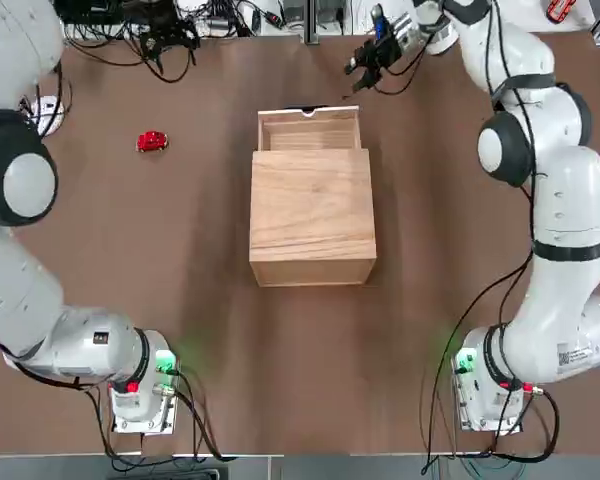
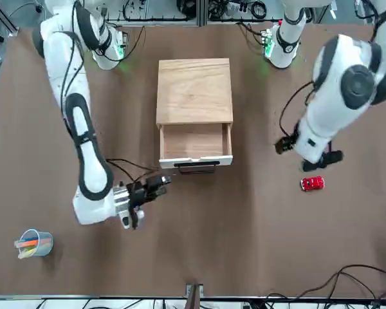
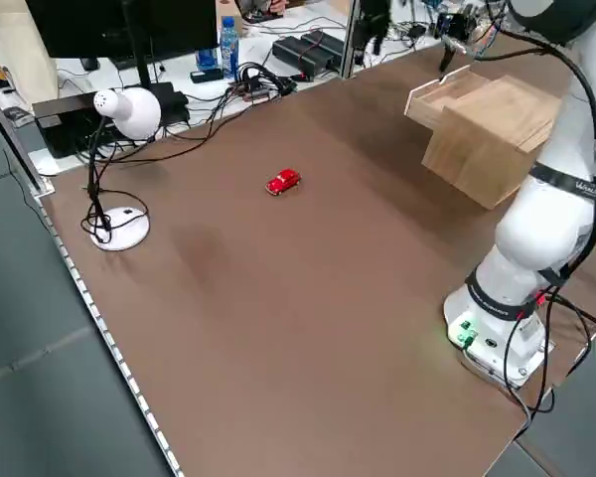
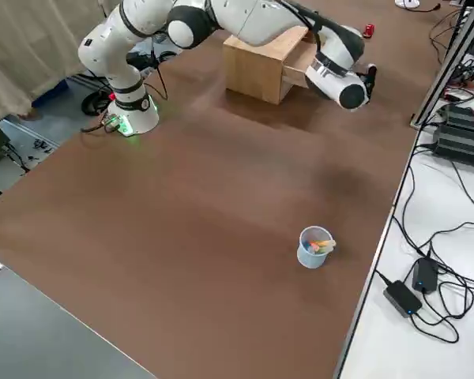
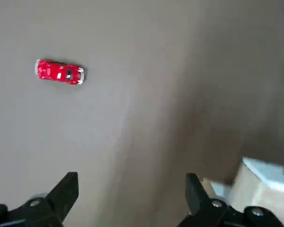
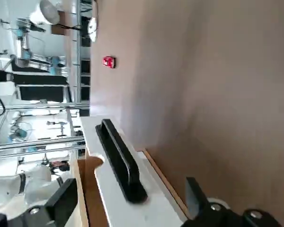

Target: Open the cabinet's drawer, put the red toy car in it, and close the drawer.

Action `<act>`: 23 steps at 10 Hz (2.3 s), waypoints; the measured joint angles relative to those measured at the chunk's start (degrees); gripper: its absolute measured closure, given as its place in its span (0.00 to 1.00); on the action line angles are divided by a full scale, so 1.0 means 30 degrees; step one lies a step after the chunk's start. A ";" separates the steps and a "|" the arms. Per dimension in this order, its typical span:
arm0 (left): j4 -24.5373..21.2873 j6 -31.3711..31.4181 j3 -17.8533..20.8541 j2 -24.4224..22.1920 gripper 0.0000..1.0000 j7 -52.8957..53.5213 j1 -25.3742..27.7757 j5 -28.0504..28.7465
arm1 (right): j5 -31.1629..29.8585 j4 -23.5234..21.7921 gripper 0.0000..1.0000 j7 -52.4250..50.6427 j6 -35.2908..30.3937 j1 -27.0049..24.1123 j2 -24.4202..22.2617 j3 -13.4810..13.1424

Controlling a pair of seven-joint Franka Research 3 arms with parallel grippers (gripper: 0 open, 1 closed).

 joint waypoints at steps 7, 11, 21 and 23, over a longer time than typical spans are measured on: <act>-0.6448 0.9667 0.4450 0.0206 0.06 -0.9458 0.0406 -0.1805 | -1.0241 0.1504 0.00 0.1207 -0.2500 -0.1963 -0.3568 -0.1460; -0.7443 1.1929 0.6502 0.1955 0.00 -1.0232 0.0630 -0.4372 | -1.4751 0.1546 0.00 0.2800 -0.4022 -0.1788 -0.5476 -0.3569; -0.5966 1.3687 0.6563 0.6156 0.05 -1.0425 0.0617 -0.5714 | -1.8152 0.1584 0.00 0.9792 -0.4165 -0.3550 -0.8668 -0.2223; -0.5929 1.3758 0.6551 0.6236 0.26 -1.0428 0.0615 -0.5715 | -2.0000 0.1542 0.01 1.0484 -0.5256 -0.5206 -0.9795 0.0797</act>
